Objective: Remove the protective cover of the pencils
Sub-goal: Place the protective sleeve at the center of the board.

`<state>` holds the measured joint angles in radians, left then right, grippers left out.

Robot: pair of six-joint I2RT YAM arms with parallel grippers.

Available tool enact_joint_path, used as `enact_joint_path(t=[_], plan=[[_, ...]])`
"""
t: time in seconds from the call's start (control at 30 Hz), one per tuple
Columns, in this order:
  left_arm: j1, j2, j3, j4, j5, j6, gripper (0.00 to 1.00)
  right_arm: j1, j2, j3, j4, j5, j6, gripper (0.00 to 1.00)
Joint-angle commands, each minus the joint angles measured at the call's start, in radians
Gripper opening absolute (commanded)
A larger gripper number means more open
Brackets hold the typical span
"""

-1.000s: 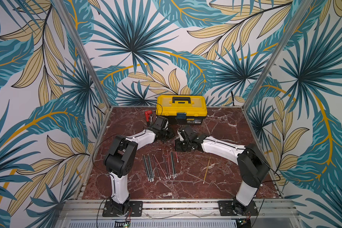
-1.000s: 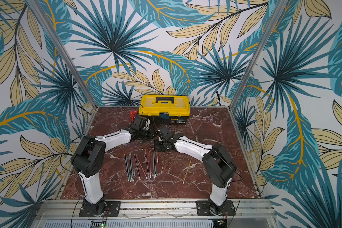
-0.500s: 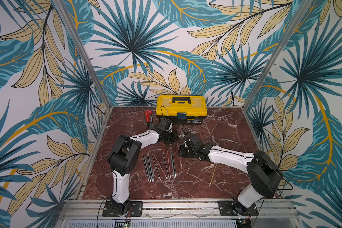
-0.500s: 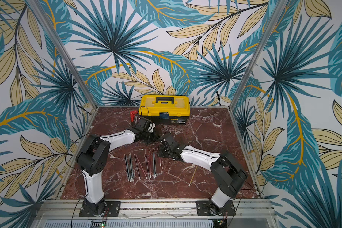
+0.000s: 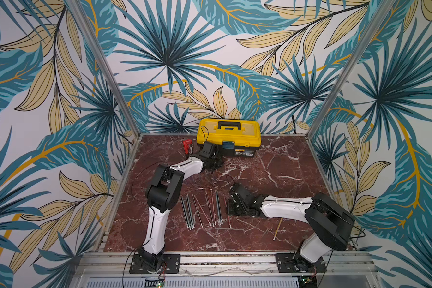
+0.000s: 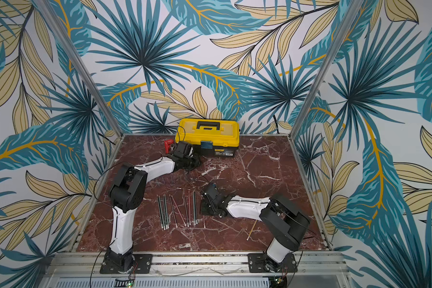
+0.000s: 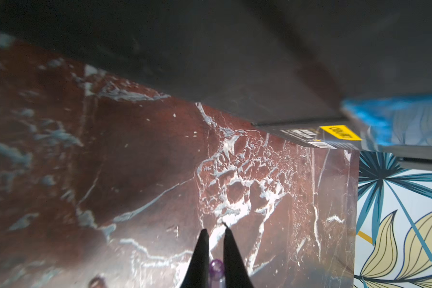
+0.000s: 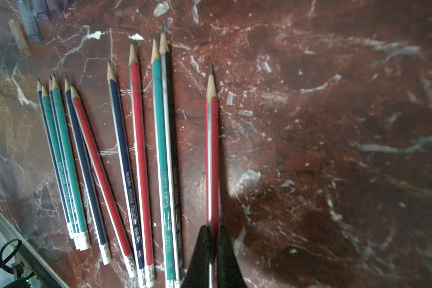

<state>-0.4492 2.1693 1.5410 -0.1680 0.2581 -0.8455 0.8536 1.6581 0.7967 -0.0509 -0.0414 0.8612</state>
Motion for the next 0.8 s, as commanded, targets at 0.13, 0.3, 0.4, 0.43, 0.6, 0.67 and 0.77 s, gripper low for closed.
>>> enact_joint_path(t=[0.13, 0.3, 0.4, 0.43, 0.6, 0.67, 0.77], plan=[[-0.008, 0.036, 0.032, 0.016, 0.001, -0.003, 0.05, 0.005, 0.007, 0.023, -0.062, 0.081, 0.010, 0.38], [-0.008, 0.027, -0.003, 0.015, -0.007, -0.015, 0.19, -0.007, -0.126, 0.041, -0.268, 0.272, 0.054, 0.67], [-0.010, 0.007, -0.029, 0.015, -0.008, -0.020, 0.27, -0.027, -0.220, 0.023, -0.347, 0.355, 0.094, 0.72], [-0.011, -0.001, -0.038, 0.014, -0.010, -0.020, 0.28, -0.034, -0.252, 0.015, -0.378, 0.397, 0.116, 0.72], [-0.014, -0.039, -0.078, 0.015, -0.015, -0.018, 0.34, -0.104, -0.404, 0.003, -0.614, 0.578, 0.289, 0.77], [-0.014, -0.056, -0.092, 0.014, -0.013, -0.022, 0.36, -0.146, -0.468, -0.008, -0.755, 0.682, 0.423, 0.81], [-0.016, -0.081, -0.111, 0.014, 0.000, -0.024, 0.37, -0.273, -0.533, -0.032, -0.927, 0.762, 0.539, 0.77]])
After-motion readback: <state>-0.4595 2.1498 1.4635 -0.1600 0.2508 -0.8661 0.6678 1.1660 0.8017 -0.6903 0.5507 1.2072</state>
